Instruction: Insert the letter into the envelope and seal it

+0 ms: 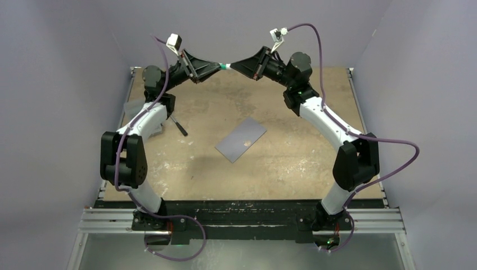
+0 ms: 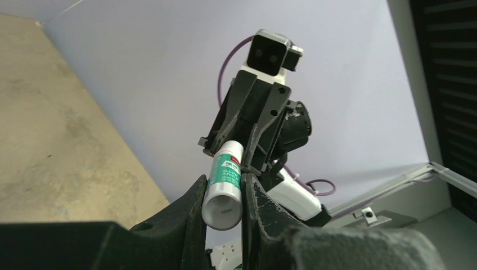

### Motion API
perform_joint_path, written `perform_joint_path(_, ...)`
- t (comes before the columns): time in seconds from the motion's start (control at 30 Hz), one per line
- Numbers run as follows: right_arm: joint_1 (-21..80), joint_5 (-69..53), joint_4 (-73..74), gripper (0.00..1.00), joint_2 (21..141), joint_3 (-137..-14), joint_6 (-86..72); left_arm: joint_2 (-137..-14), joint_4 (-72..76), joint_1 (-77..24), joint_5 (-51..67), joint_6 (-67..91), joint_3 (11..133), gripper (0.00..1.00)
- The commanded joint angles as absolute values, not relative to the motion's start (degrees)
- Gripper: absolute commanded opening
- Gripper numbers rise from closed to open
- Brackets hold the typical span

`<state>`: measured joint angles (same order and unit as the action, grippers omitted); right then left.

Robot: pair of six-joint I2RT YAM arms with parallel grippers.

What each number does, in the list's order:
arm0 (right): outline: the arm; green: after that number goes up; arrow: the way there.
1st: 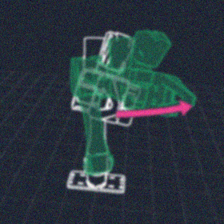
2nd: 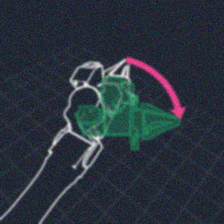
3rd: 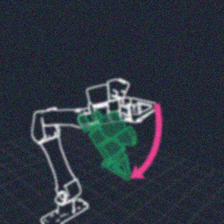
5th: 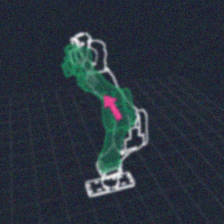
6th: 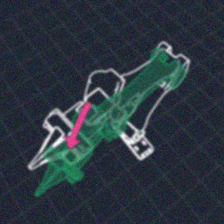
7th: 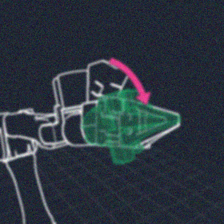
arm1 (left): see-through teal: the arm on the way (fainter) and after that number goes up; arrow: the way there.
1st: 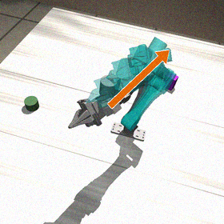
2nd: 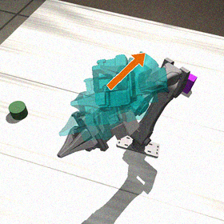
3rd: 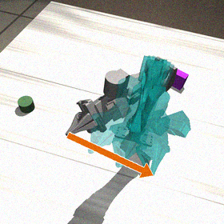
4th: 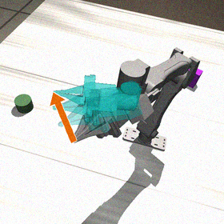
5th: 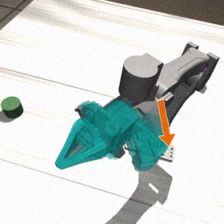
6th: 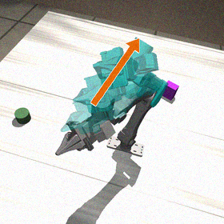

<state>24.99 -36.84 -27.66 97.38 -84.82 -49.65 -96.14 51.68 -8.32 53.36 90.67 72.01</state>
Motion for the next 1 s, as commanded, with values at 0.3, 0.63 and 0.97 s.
perform_joint_path(0.3,27.28,-43.18,-41.51,0.0,97.8,-84.37,-63.19,-97.35,75.44,-13.64,51.44,101.66,71.37,0.0)
perform_joint_path(0.63,30.19,-44.0,-30.52,0.0,99.64,-89.13,-59.39,-91.0,34.78,-20.6,47.15,64.46,75.55,0.0)
perform_joint_path(0.97,31.81,-50.41,-51.7,0.0,100.92,-85.74,-77.45,-93.04,38.27,-23.65,50.18,66.61,75.19,0.0)
